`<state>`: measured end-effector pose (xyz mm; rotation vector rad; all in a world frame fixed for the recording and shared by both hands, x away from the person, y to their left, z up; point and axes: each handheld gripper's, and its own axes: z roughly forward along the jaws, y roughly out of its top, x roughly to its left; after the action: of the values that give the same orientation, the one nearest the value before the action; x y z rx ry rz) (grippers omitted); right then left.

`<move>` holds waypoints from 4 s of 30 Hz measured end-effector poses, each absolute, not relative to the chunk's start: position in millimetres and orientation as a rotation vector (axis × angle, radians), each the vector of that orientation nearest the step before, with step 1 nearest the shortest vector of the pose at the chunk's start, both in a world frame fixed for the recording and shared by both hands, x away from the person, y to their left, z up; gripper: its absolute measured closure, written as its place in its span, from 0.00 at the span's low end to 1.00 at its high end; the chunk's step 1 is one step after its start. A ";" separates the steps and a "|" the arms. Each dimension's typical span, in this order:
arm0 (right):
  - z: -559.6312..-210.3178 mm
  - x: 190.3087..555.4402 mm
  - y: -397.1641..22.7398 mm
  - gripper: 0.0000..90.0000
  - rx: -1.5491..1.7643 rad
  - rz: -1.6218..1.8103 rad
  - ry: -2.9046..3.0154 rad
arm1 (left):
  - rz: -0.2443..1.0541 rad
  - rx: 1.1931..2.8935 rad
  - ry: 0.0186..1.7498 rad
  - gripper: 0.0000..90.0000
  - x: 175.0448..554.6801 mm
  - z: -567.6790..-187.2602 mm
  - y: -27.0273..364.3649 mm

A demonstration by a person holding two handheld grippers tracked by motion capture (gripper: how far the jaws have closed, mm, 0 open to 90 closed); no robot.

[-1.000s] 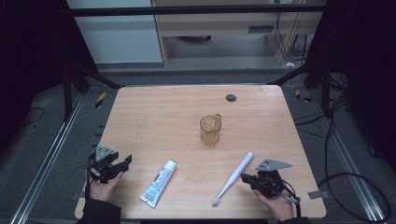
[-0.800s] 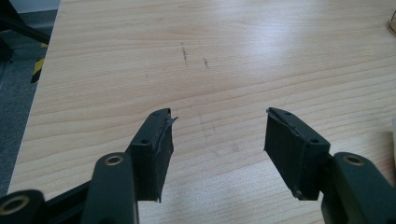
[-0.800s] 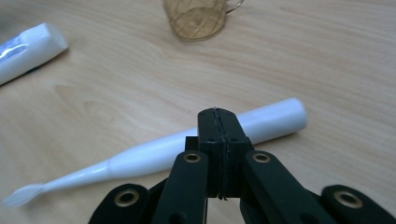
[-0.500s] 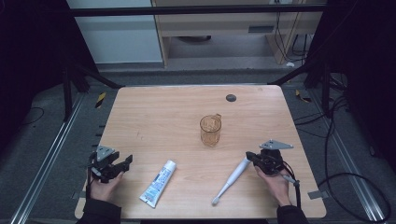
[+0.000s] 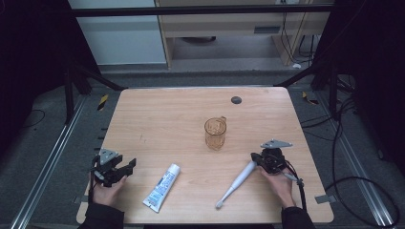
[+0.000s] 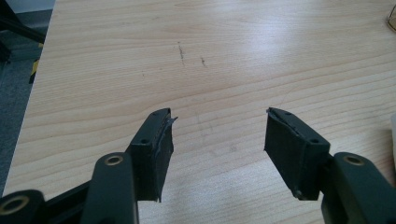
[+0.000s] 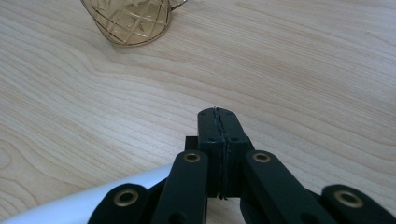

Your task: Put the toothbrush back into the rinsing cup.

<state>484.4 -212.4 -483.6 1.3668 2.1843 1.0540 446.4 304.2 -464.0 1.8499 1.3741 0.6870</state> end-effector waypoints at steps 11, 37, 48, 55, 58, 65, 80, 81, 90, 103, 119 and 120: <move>-485.4 478.5 -220.9 0.99 1.374 1.000 2.198 | 0.688 1.850 1.370 0.46 446.0 -463.4 305.1; -481.1 446.3 -234.5 0.99 1.355 0.982 2.226 | 0.690 1.849 1.368 0.46 444.8 -462.1 305.1; -480.2 440.3 -229.7 0.99 1.349 0.972 2.243 | 0.690 1.850 1.367 0.47 444.6 -462.2 305.4; -479.8 433.1 -231.5 0.99 1.349 0.971 2.243 | 0.691 1.851 1.365 0.47 444.3 -461.9 304.8; -479.8 429.3 -232.3 0.99 1.350 0.972 2.243 | 0.692 1.849 1.366 0.47 444.3 -462.0 305.1; -479.7 419.5 -233.6 0.99 1.350 0.979 2.246 | 0.693 1.850 1.366 0.47 444.3 -461.8 305.0; -479.4 404.3 -229.5 0.99 1.337 0.999 2.264 | 0.692 1.848 1.366 0.46 444.3 -461.7 305.3; -479.1 403.7 -229.0 0.99 1.340 1.001 2.266 | 0.691 1.848 1.367 0.46 444.4 -461.7 305.3; -479.5 401.4 -225.2 0.99 1.335 0.999 2.274 | 0.691 1.846 1.366 0.46 444.5 -461.7 305.7; -467.3 406.6 -226.4 0.97 1.309 1.020 2.231 | 0.690 1.851 1.362 0.46 445.5 -462.2 304.9; -429.6 423.5 -218.9 0.87 1.266 1.060 2.156 | 0.678 1.866 1.366 0.42 448.2 -462.7 304.2; -427.8 424.7 -218.1 0.86 1.269 1.059 2.160 | 0.675 1.871 1.366 0.42 448.4 -462.8 304.3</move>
<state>424.7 -218.1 -427.8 1.2694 2.1595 1.0586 448.4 304.3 -462.8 1.8715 1.3661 0.6754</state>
